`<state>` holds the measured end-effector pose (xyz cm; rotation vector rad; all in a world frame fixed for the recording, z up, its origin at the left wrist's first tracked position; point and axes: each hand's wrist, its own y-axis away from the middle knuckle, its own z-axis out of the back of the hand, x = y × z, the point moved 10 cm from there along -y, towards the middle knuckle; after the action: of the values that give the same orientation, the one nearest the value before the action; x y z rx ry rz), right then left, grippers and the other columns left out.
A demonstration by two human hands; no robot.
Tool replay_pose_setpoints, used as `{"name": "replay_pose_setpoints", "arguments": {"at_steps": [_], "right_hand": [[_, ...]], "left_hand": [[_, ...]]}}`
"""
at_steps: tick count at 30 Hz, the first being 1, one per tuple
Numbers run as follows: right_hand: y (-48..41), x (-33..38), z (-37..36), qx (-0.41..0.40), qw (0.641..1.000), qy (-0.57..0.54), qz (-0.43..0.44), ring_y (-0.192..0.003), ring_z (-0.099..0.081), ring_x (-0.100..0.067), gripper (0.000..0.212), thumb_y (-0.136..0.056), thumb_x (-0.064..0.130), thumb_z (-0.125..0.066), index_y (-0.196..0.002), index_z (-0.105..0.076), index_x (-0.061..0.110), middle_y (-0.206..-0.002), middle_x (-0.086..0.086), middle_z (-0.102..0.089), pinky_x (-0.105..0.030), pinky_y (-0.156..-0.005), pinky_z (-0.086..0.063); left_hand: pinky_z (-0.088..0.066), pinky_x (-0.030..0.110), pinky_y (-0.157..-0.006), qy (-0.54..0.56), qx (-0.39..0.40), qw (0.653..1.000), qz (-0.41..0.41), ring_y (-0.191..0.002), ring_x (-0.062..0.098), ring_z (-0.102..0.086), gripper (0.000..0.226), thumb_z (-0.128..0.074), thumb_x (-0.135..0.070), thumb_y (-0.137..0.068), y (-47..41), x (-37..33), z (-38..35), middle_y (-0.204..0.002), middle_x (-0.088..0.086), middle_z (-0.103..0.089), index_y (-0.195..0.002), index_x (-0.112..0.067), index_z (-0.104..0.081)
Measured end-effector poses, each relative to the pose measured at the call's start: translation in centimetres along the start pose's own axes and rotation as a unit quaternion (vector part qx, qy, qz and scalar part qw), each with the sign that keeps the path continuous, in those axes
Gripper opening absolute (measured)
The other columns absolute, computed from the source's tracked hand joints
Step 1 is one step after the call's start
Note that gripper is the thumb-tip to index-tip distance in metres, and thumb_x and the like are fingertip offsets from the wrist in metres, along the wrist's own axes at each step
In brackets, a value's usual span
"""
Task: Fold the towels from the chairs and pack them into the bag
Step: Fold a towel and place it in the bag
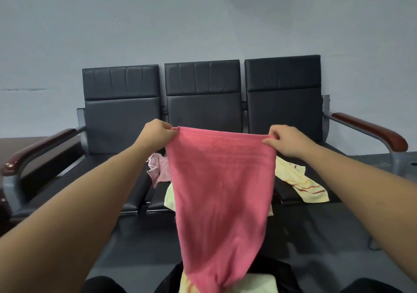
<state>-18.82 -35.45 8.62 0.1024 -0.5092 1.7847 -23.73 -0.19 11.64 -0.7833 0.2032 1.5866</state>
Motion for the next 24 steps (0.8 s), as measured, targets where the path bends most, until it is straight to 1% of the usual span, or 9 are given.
{"name": "replay_pose_setpoints", "arguments": {"at_steps": [2, 4, 6, 10, 12, 14, 18, 22, 24], "right_hand": [[-0.2, 0.0, 0.6, -0.019, 1.0, -0.015, -0.013, -0.078, -0.064, -0.02, 0.024, -0.098, 0.04, -0.064, -0.089, -0.057, 0.019, -0.084, 0.0, -0.066, -0.043, -0.075, -0.054], [-0.3, -0.4, 0.6, -0.026, 0.998, -0.055, -0.034, -0.076, -0.065, -0.022, 0.02, -0.096, 0.031, -0.069, -0.091, -0.06, 0.014, -0.083, -0.003, -0.067, -0.04, -0.071, -0.054], [-0.4, -1.1, 0.6, -0.039, 0.992, -0.104, -0.062, -0.073, -0.062, -0.021, 0.01, -0.095, 0.02, -0.07, -0.092, -0.065, 0.011, -0.083, -0.003, -0.066, -0.035, -0.067, -0.051], [0.2, -2.5, 0.6, -0.058, 0.959, -0.252, -0.119, -0.07, -0.059, -0.015, 0.014, -0.093, 0.0, -0.065, -0.088, -0.077, 0.005, -0.076, -0.004, -0.068, -0.033, -0.07, -0.049], [0.7, -2.2, 1.6, -0.107, 0.94, -0.299, -0.125, -0.071, -0.058, -0.013, 0.016, -0.095, 0.005, -0.064, -0.09, -0.079, 0.008, -0.077, -0.001, -0.068, -0.033, -0.071, -0.049], [0.9, -1.0, 2.0, -0.119, 0.927, -0.337, -0.113, -0.064, -0.055, -0.016, 0.016, -0.1, 0.011, -0.061, -0.093, -0.076, 0.012, -0.073, -0.002, -0.064, -0.034, -0.062, -0.047], [0.4, 2.2, 1.7, -0.096, 0.92, -0.373, -0.074, -0.051, -0.056, -0.015, 0.012, -0.099, 0.007, -0.063, -0.093, -0.072, 0.011, -0.067, -0.008, -0.063, -0.028, -0.051, -0.048], [0.3, 5.8, 1.3, -0.053, 0.897, -0.436, -0.04, -0.061, -0.067, -0.021, 0.023, -0.092, -0.008, -0.064, -0.111, -0.067, 0.006, -0.077, -0.02, -0.066, -0.032, -0.064, -0.06], [0.6, 7.7, 1.4, -0.041, 0.887, -0.46, -0.018, -0.064, -0.07, -0.022, 0.03, -0.088, -0.018, -0.056, -0.104, -0.068, 0.004, -0.078, -0.021, -0.066, -0.033, -0.07, -0.063]], "left_hand": [[-0.037, 0.013, -0.035, -0.005, -0.015, 1.0, 0.004, -0.051, 0.022, -0.049, 0.039, -0.057, -0.021, -0.1, -0.2, 0.2, 0.2, -0.061, 0.005, -0.049, -0.063, -0.011, -0.059], [-0.045, 0.012, -0.04, 0.046, 0.002, 0.999, 0.016, -0.054, 0.022, -0.061, 0.02, -0.055, -0.008, -0.096, -0.6, 0.7, -0.3, -0.067, 0.007, -0.059, -0.084, -0.015, -0.069], [-0.058, 0.022, -0.053, 0.151, 0.065, 0.986, 0.025, -0.056, 0.018, -0.067, 0.031, -0.053, 0.004, -0.094, -0.6, 1.2, -1.6, -0.071, 0.01, -0.064, -0.106, -0.02, -0.069], [-0.06, 0.023, -0.061, 0.293, 0.199, 0.935, 0.003, -0.063, 0.012, -0.069, 0.028, -0.049, 0.007, -0.099, 1.0, -0.2, -3.6, -0.073, 0.007, -0.07, -0.092, -0.007, -0.072], [-0.061, 0.023, -0.066, 0.323, 0.247, 0.913, -0.013, -0.071, 0.014, -0.072, 0.026, -0.049, 0.005, -0.1, 1.8, -1.3, -4.0, -0.082, 0.009, -0.074, -0.094, -0.005, -0.072], [-0.061, 0.024, -0.071, 0.341, 0.285, 0.895, -0.031, -0.078, 0.015, -0.074, 0.025, -0.046, 0.004, -0.101, 2.4, -2.6, -4.6, -0.091, 0.01, -0.076, -0.102, -0.002, -0.07], [-0.06, 0.029, -0.088, 0.291, 0.321, 0.898, -0.081, -0.099, 0.018, -0.073, 0.025, -0.053, 0.005, -0.1, 3.0, -5.0, -5.5, -0.107, 0.009, -0.075, -0.119, -0.004, -0.067], [-0.058, 0.037, -0.095, 0.168, 0.277, 0.936, -0.139, -0.105, 0.025, -0.073, 0.026, -0.068, 0.002, -0.093, 2.4, -6.6, -5.6, -0.109, 0.01, -0.077, -0.114, -0.013, -0.071], [-0.059, 0.037, -0.093, 0.138, 0.254, 0.945, -0.151, -0.101, 0.022, -0.074, 0.028, -0.066, 0.005, -0.093, 2.2, -7.3, -5.4, -0.104, 0.008, -0.078, -0.115, -0.012, -0.072]]}}
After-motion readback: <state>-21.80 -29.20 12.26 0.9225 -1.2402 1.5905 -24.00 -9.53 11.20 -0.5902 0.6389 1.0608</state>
